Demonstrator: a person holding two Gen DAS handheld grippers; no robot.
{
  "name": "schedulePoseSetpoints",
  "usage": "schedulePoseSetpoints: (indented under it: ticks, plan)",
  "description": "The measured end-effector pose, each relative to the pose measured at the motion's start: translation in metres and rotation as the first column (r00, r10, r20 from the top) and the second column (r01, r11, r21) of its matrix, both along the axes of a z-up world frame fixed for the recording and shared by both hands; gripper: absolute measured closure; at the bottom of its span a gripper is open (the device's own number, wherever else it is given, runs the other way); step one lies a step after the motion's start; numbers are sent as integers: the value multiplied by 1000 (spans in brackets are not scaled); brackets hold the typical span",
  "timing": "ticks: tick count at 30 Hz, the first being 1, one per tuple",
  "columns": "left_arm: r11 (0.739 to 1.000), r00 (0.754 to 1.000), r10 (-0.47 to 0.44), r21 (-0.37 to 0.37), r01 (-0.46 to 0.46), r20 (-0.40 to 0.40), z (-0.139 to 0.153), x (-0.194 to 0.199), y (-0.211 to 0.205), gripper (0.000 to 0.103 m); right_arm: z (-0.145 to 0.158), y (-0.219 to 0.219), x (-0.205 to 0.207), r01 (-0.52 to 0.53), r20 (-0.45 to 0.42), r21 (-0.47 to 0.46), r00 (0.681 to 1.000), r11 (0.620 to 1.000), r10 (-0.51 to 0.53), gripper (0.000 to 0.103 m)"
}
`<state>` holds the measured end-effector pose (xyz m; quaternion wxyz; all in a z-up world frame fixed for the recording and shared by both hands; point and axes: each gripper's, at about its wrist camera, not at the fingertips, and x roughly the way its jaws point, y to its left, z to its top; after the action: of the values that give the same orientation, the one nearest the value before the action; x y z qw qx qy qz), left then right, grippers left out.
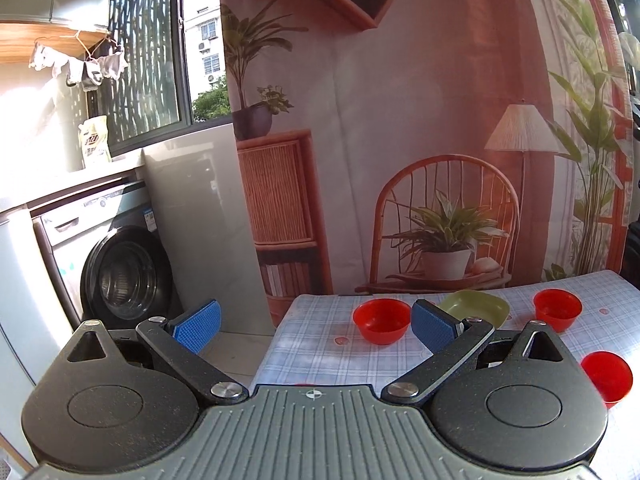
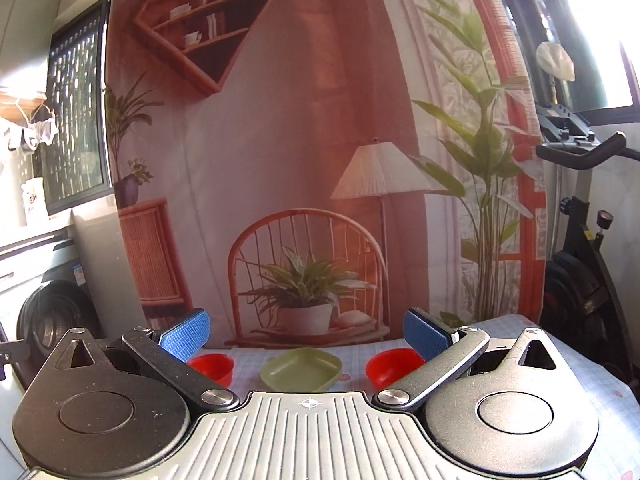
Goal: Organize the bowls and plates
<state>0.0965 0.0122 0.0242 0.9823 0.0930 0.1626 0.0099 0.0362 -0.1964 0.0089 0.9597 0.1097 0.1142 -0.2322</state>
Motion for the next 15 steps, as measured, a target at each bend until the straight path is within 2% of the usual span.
schedulePoseSetpoints:
  ticks: [2, 4, 6, 10, 13, 15]
  plan:
    - [1000, 1000, 6, -3, -6, 6, 3, 15, 1, 1, -4, -10, 14, 14, 58, 11, 998, 1000, -15, 0]
    - [1000, 1000, 9, -4, -9, 8, 3, 27, 1, 1, -8, -19, 31, 32, 58, 1, 998, 999, -32, 0]
    - [1000, 1000, 14, -5, -14, 1, 3, 40, 4, 1, -13, -25, 48, 31, 29, 1, 999, 1000, -31, 0]
    - [1000, 999, 23, -15, -24, -31, 2, 69, 16, 2, -29, -31, 86, -41, -39, 51, 998, 998, 43, 0]
    - [998, 998, 33, -51, -36, -56, -4, 85, 31, 3, -43, -16, 119, -42, -135, 8, 990, 999, 43, 0]
    - [996, 996, 59, -59, -63, -67, -11, 92, 42, 7, -52, -9, 138, -90, -173, 6, 981, 996, 90, 0]
